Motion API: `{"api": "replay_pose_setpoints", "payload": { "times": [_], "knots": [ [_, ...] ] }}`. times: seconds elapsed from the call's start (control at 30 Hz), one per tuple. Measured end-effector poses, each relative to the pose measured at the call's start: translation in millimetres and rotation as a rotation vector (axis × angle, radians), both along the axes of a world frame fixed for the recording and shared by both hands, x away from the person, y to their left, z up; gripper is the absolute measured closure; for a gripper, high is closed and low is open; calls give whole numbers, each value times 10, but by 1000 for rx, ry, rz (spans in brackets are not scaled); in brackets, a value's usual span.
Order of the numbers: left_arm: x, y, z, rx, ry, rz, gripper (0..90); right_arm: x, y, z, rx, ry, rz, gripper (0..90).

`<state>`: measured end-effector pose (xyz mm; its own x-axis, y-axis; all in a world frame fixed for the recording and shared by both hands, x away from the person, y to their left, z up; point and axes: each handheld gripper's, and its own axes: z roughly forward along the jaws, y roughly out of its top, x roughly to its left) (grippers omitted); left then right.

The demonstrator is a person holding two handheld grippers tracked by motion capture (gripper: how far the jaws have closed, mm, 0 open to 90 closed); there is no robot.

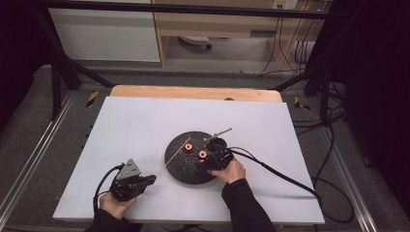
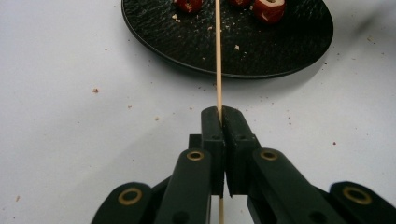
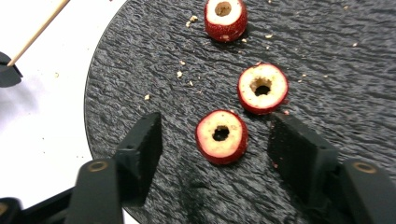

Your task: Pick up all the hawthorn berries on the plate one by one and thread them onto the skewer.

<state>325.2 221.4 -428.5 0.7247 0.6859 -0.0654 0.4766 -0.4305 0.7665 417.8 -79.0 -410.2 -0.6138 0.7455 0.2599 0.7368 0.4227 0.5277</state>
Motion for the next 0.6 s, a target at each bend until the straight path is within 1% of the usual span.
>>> {"api": "replay_pose_setpoints", "payload": {
  "times": [0.03,0.07,0.1,0.13,0.17,0.2,0.27,0.4,0.43,0.6],
  "knots": [
    [1,-2,-2,0,2,-1,874,9,10,-19,-1,10,-5,410],
    [1,-2,-2,0,2,-1,874,9,10,-19,-1,10,-5,410],
    [-1,-4,-3,1,1,-1,874,21,16,-38,-11,16,-18,445],
    [-1,-4,-3,1,1,-1,874,21,16,-38,-11,16,-18,445],
    [-1,-5,-3,1,1,-2,874,37,18,-56,-13,19,-22,473],
    [-1,-5,-3,0,1,-2,874,37,18,-56,-13,19,-22,473],
    [0,-5,-4,1,2,-2,874,46,28,-68,2,31,-35,503],
    [-1,-4,-4,0,2,-2,874,58,35,-91,4,39,-40,525],
    [-1,-5,-4,0,2,-2,874,64,38,-101,5,49,-43,541],
    [-1,-5,-4,1,2,-2,874,78,35,-110,11,64,-46,583]
  ]
}}
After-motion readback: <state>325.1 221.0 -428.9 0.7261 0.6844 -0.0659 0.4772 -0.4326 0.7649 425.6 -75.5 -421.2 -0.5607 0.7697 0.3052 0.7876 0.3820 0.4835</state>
